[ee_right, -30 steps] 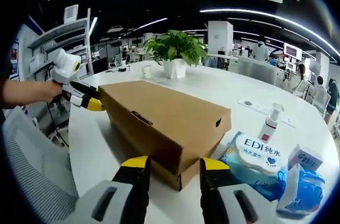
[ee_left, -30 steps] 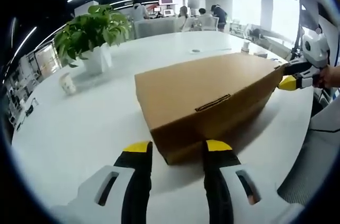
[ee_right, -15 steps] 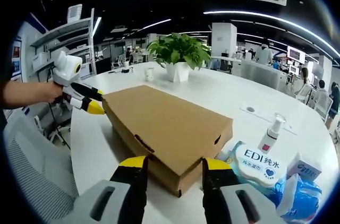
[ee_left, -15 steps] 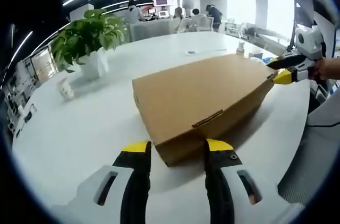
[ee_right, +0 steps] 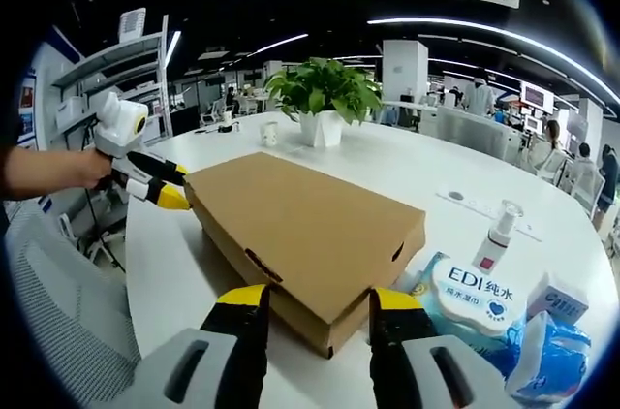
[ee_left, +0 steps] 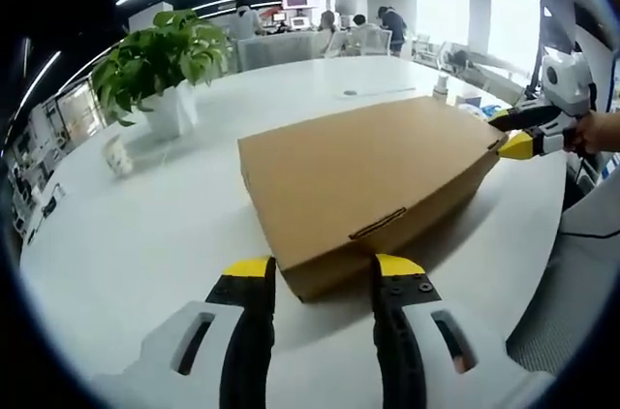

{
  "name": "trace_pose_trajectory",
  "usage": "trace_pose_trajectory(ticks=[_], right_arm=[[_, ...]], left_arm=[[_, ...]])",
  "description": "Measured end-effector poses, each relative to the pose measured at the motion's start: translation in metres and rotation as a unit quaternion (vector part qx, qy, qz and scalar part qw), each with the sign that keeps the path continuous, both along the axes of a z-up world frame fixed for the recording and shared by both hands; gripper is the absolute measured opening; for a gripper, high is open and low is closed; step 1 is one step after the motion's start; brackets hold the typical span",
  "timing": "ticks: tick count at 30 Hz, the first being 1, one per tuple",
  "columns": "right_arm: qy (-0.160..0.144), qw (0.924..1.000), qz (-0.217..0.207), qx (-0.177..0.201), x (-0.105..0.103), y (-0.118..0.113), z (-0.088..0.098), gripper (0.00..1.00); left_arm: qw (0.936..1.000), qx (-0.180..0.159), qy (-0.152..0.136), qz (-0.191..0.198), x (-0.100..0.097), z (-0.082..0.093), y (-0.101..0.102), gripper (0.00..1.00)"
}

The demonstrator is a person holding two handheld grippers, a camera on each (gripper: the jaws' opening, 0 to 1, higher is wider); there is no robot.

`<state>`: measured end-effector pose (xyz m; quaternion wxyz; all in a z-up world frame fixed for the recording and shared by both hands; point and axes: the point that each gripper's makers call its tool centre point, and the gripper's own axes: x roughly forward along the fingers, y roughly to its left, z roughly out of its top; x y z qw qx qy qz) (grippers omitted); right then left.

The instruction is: Operate the shoe box by opening the lid, removing the specified soft item, and placing it in the target area until the item is outside and the box remains undamaged.

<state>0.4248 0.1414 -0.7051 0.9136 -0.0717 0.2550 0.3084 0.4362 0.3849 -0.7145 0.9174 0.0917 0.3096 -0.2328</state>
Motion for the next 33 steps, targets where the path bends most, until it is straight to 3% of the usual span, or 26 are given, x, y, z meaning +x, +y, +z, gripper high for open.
trace_pose_trajectory(ticks=[7,17,33], right_arm=[[0.011,0.9999,-0.011,0.006,0.000,0.000,-0.010,0.38],[0.002,1.0000,-0.008,-0.002,0.006,0.001,-0.009,0.38],[0.003,0.9999,-0.011,-0.006,0.027,0.004,-0.009,0.38]], left_arm=[[0.9999,-0.001,0.014,0.006,0.002,-0.008,-0.001,0.37],[0.9998,0.000,0.019,0.008,0.006,-0.007,0.000,0.37],[0.9997,0.001,0.023,0.007,0.029,-0.007,0.003,0.38]])
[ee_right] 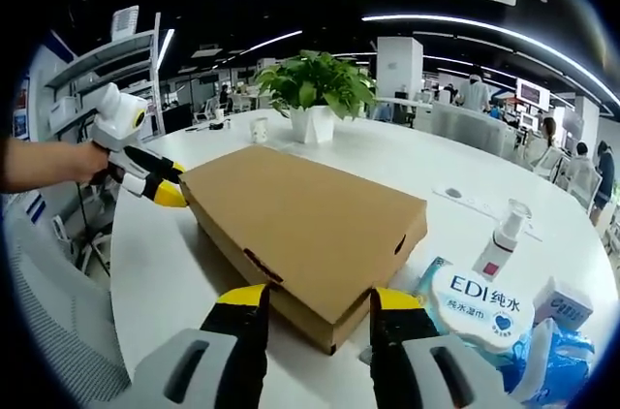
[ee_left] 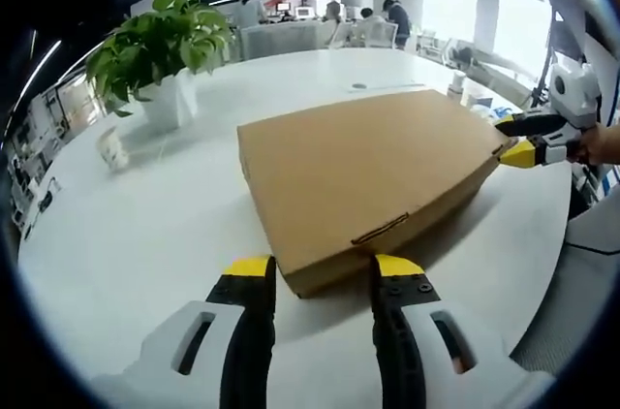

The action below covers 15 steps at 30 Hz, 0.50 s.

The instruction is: Operate the shoe box by opening the lid, removing the specified soft item, and placing it in the target area until the item is outside and the box remains undamaged.

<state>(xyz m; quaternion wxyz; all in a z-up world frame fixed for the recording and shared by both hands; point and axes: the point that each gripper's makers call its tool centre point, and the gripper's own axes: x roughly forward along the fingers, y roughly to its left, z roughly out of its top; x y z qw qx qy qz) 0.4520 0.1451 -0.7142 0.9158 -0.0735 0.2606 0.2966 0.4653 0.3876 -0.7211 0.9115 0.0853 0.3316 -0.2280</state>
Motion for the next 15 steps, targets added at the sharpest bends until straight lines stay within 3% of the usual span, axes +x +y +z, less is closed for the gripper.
trace_pose_trajectory(ticks=[15], right_arm=[[0.012,0.9999,-0.012,-0.002,0.016,-0.001,-0.007,0.38]], left_arm=[[1.0000,0.001,0.004,-0.008,0.021,0.001,-0.002,0.38]])
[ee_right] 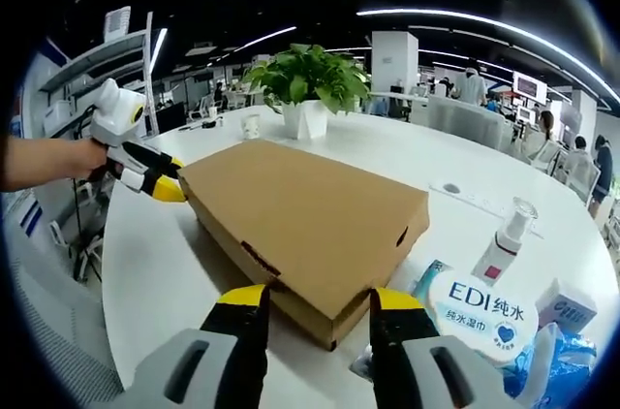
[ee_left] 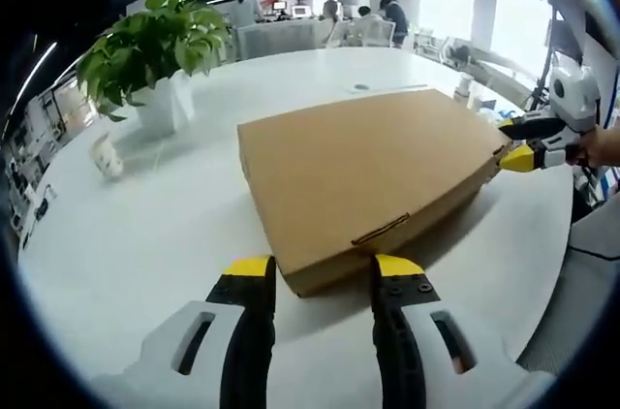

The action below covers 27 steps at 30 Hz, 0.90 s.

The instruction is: Operate the shoe box by opening the lid, removing the specified soft item, and placing it in the target area until the item is outside and the box remains undamaged.

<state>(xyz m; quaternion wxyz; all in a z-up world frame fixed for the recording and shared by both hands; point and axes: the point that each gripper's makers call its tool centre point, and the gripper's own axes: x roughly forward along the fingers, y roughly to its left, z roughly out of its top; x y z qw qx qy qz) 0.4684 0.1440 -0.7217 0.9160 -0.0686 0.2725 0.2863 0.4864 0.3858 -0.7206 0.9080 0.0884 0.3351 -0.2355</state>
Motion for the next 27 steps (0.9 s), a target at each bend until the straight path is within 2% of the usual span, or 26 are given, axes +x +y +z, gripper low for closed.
trace_pose_trajectory(ticks=[27], right_arm=[[0.004,1.0000,0.003,-0.007,0.0051,-0.0004,-0.0001,0.39]], left_arm=[[0.9999,0.013,0.000,-0.006,0.0045,-0.0004,-0.0002,0.38]])
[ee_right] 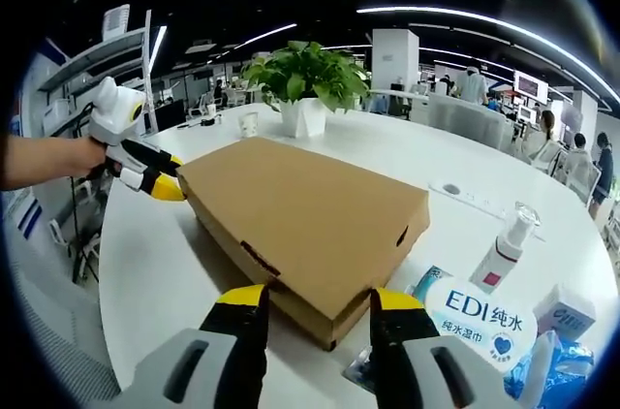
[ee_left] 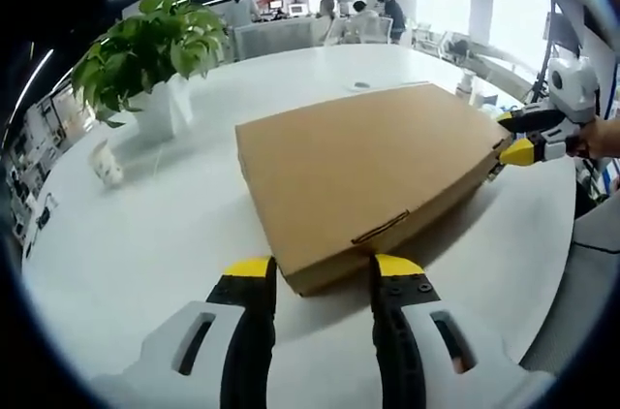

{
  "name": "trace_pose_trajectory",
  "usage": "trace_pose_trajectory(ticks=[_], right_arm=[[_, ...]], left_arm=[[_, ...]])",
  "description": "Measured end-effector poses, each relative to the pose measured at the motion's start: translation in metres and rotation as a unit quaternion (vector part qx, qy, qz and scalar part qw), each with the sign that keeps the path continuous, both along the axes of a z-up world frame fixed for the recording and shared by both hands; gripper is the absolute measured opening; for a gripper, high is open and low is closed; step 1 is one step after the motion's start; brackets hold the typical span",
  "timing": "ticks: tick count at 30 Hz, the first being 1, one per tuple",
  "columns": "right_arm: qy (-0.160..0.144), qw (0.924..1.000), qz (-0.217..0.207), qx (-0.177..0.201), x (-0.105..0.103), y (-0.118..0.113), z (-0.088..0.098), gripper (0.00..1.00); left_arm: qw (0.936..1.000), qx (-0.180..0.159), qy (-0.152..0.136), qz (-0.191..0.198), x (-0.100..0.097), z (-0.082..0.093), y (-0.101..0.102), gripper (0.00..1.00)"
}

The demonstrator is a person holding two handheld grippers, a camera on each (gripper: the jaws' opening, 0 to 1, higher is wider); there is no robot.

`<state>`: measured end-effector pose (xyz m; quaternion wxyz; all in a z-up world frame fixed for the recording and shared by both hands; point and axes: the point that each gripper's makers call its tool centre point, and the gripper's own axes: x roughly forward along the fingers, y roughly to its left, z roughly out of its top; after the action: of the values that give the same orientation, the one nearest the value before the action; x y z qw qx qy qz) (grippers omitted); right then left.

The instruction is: Operate the shoe box by opening the lid, removing the specified soft item, and placing it in the target area until the item is outside and the box remains undamaged.

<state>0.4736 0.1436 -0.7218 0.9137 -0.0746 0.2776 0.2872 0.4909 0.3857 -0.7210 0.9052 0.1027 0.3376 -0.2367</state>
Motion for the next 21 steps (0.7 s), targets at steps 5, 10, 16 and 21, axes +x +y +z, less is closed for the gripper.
trace_pose_trajectory(ticks=[5,10,16,21], right_arm=[[0.003,1.0000,-0.002,0.000,-0.001,0.001,0.001,0.39],[-0.001,1.0000,0.002,0.000,-0.002,-0.001,0.005,0.39],[-0.011,0.9999,0.013,0.001,-0.009,-0.001,0.013,0.42],[-0.017,0.9997,0.019,0.001,-0.014,-0.003,0.020,0.45]], left_arm=[[1.0000,0.005,-0.005,-0.001,0.000,0.003,0.002,0.36],[0.9998,0.004,-0.017,0.001,-0.001,0.012,0.004,0.35],[0.9996,0.001,-0.027,0.009,-0.006,0.025,0.002,0.39],[0.9994,-0.002,-0.035,0.004,-0.014,0.032,-0.003,0.43]])
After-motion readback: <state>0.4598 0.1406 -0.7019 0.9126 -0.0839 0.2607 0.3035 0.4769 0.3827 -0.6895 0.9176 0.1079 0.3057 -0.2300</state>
